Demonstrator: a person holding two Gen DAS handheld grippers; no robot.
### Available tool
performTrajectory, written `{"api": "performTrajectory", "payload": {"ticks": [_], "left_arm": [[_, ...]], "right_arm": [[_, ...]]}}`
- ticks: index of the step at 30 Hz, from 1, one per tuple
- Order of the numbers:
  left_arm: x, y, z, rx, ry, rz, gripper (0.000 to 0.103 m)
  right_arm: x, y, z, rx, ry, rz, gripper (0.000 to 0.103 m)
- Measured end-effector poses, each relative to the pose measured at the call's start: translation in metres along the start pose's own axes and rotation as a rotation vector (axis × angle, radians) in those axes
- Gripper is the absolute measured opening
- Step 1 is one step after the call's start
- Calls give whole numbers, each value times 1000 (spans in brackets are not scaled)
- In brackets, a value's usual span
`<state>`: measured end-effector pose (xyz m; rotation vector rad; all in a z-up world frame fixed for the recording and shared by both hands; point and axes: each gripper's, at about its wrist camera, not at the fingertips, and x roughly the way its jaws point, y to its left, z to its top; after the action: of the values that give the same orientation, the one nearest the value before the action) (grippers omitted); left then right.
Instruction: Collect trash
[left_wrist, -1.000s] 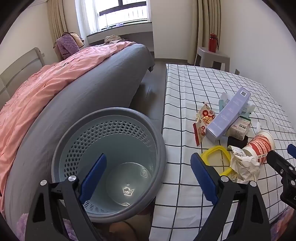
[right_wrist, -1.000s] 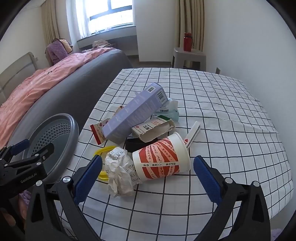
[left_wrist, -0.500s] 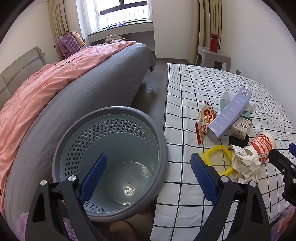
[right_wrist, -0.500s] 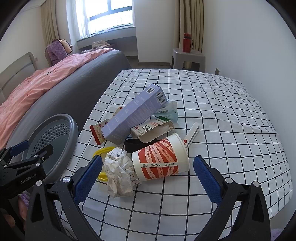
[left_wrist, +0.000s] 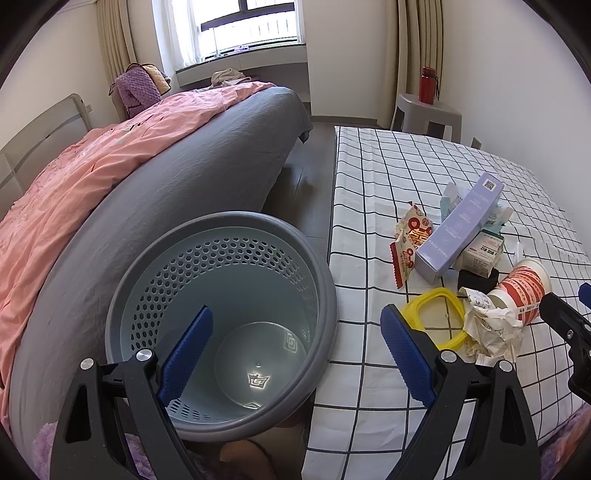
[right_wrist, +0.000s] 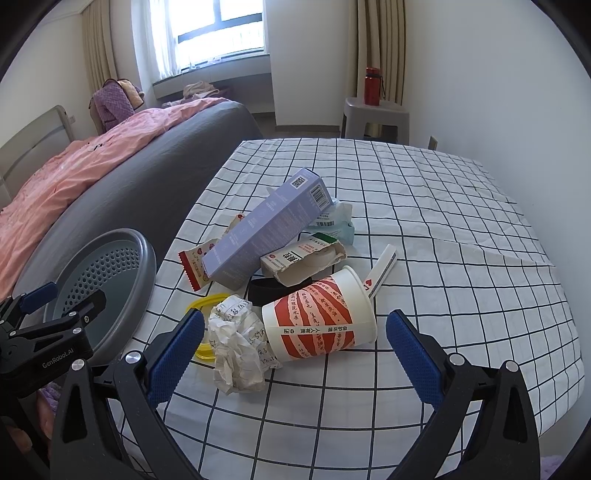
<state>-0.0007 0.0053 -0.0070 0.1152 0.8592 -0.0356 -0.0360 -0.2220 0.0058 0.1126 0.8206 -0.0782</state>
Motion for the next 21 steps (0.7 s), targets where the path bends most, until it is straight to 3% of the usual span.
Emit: {"api": "performTrajectory", "payload": {"ticks": [21], "left_arm": [[0, -1, 0, 3, 0, 3, 88]], "right_arm": [[-1, 3, -1, -4, 1, 1, 97]]}}
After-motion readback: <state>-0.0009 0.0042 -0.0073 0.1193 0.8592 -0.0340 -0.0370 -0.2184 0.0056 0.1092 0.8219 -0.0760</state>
